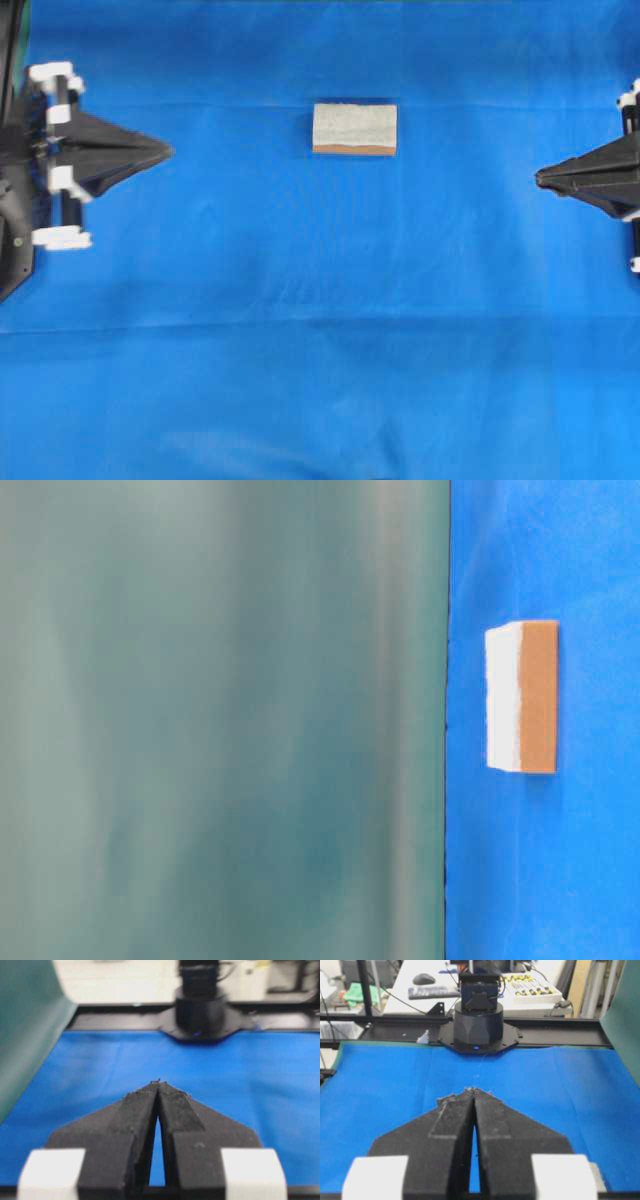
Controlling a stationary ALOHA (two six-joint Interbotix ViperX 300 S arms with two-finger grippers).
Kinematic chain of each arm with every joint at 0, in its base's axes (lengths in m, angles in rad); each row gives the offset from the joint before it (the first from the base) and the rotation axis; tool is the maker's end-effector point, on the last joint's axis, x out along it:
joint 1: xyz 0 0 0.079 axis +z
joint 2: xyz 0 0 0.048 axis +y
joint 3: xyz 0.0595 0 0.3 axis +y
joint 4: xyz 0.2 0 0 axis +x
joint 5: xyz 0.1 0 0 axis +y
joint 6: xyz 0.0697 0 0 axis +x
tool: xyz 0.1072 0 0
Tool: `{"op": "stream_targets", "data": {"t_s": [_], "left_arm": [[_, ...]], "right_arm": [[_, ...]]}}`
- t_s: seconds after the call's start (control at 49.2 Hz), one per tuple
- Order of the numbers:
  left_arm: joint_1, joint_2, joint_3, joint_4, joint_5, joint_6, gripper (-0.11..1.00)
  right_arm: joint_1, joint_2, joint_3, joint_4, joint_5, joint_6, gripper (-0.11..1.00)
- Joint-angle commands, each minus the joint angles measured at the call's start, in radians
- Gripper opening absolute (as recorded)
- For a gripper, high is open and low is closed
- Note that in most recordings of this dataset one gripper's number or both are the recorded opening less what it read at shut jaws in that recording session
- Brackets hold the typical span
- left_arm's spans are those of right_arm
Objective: Hand over the sponge with the left arm and wipe it with the right arm.
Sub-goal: 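Move the left gripper to the grey-and-tan sponge and close on it, then lift the sponge with the left gripper and hold it toward center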
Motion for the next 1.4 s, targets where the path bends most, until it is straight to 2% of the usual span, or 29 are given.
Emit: {"op": "stream_targets", "data": {"t_s": [0.0, 0.061, 0.102, 0.305, 0.406, 0.63, 0.833, 1.057, 1.382], "left_arm": [[0.031, 0.081, -0.041, -0.002, -0.04, 0.005, 0.01], [0.044, 0.138, -0.063, -0.002, -0.044, 0.005, 0.05], [0.051, 0.176, -0.078, -0.002, -0.044, 0.005, 0.13], [0.091, 0.376, -0.179, -0.002, -0.034, 0.014, 0.73], [0.127, 0.469, -0.232, -0.002, -0.003, 0.026, 0.92], [0.167, 0.67, -0.368, -0.002, 0.066, 0.055, 0.94], [0.178, 0.81, -0.459, -0.002, 0.074, 0.1, 0.94], [0.195, 0.931, -0.518, -0.002, 0.075, 0.141, 0.94], [0.227, 1.039, -0.549, -0.002, 0.075, 0.141, 0.94]], "right_arm": [[-0.002, 0.005, -0.028, -0.002, -0.005, 0.003, 0.0], [-0.002, 0.005, -0.026, -0.002, -0.005, 0.003, 0.0], [-0.002, 0.005, -0.026, -0.002, -0.005, 0.003, 0.0], [-0.002, 0.005, -0.026, -0.002, -0.003, -0.002, 0.0], [-0.002, 0.006, -0.025, -0.002, 0.002, -0.002, 0.0], [-0.002, 0.012, -0.023, -0.002, 0.006, -0.002, 0.0], [-0.005, 0.025, -0.02, -0.002, 0.006, -0.003, 0.0], [-0.005, 0.029, -0.02, -0.002, 0.006, -0.003, 0.0], [-0.005, 0.04, -0.018, -0.002, 0.006, -0.003, 0.0]]}}
